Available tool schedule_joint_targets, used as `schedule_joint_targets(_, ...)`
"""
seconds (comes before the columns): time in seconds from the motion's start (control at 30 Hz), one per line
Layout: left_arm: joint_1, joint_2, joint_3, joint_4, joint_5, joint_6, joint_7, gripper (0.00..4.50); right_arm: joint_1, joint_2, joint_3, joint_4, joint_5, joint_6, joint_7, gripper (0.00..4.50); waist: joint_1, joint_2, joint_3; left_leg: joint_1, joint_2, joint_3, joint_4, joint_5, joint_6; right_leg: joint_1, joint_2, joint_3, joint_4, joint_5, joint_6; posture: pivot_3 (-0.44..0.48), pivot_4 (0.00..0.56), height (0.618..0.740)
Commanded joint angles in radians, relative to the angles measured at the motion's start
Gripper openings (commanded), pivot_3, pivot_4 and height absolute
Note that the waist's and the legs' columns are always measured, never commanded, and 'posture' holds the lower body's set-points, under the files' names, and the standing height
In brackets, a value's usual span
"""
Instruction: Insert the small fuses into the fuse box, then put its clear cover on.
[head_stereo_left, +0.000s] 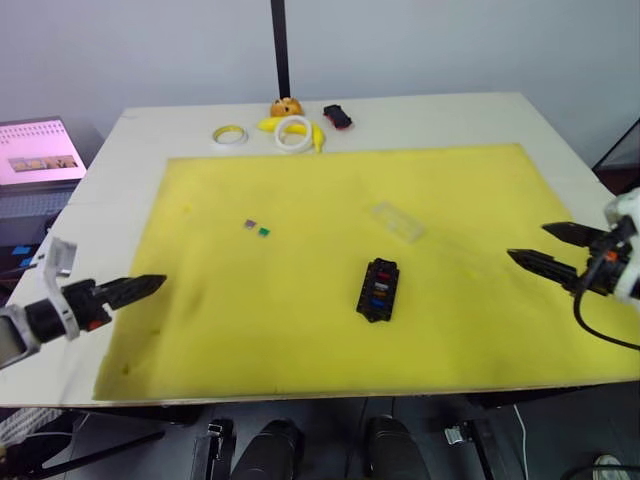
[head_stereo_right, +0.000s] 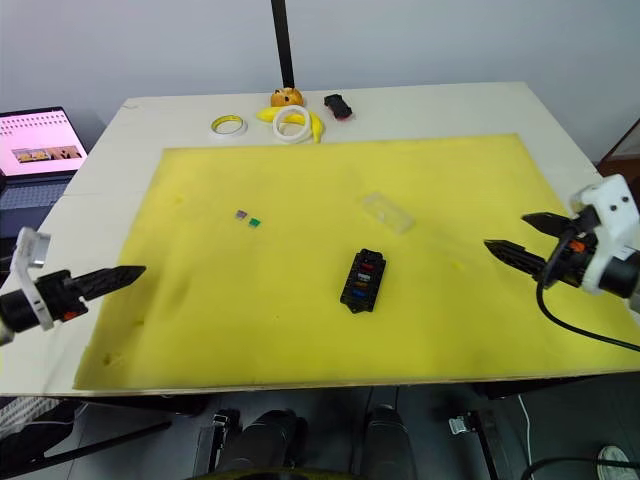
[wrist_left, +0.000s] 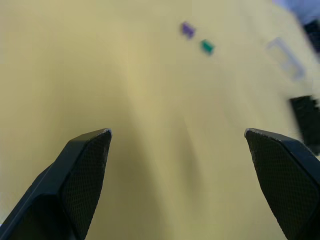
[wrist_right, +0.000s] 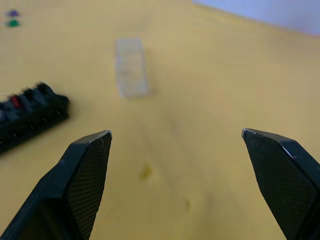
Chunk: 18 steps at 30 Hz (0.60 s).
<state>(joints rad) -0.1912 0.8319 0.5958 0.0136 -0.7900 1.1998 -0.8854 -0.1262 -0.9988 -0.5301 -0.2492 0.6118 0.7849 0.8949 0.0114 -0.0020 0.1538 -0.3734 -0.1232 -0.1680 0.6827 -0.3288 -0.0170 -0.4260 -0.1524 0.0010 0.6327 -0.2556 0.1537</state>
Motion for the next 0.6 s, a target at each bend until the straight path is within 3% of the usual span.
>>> schedule_joint_targets(0.03,-0.104,-0.012,-0.036,0.022,-0.04,0.073,0.063,4.5,-0.072,0.012,0.055,-0.081,0.049,0.017,-0.02,4.43,0.0,0.0,0.0,0.0,0.0,0.0,0.0,0.0,0.0,0.0,0.0,0.0,0.0,0.0,0.0,0.0,0.15,0.74)
schedule_joint_targets(0.17,-0.361,-0.111,-0.028,0.192,-0.068,0.246,0.2,4.5,-0.221,0.061,0.196,-0.192,0.119,0.074,-0.068,4.43,0.0,0.0,0.0,-0.001,0.0,0.0,0.001,0.0,0.0,-0.001,0.0,-0.001,0.0,0.0,0.0,0.0,0.15,0.74)
schedule_joint_targets(0.33,-0.556,-0.2,-0.025,0.402,-0.027,0.299,0.303,4.5,-0.392,0.157,0.359,-0.237,0.141,0.103,-0.12,4.43,-0.008,-0.001,0.0,-0.001,-0.001,0.0,0.001,0.0,0.0,-0.002,0.0,0.0,0.001,0.0,0.0,0.0,0.15,0.74)
schedule_joint_targets(0.6,-0.682,-0.245,-0.096,0.653,0.049,0.2,0.305,4.5,-0.488,0.27,0.508,-0.211,0.072,0.06,-0.164,4.43,-0.025,-0.001,0.0,-0.002,-0.001,-0.001,0.0,0.0,0.0,-0.003,-0.001,-0.001,0.002,0.0,0.0,0.0,0.15,0.74)
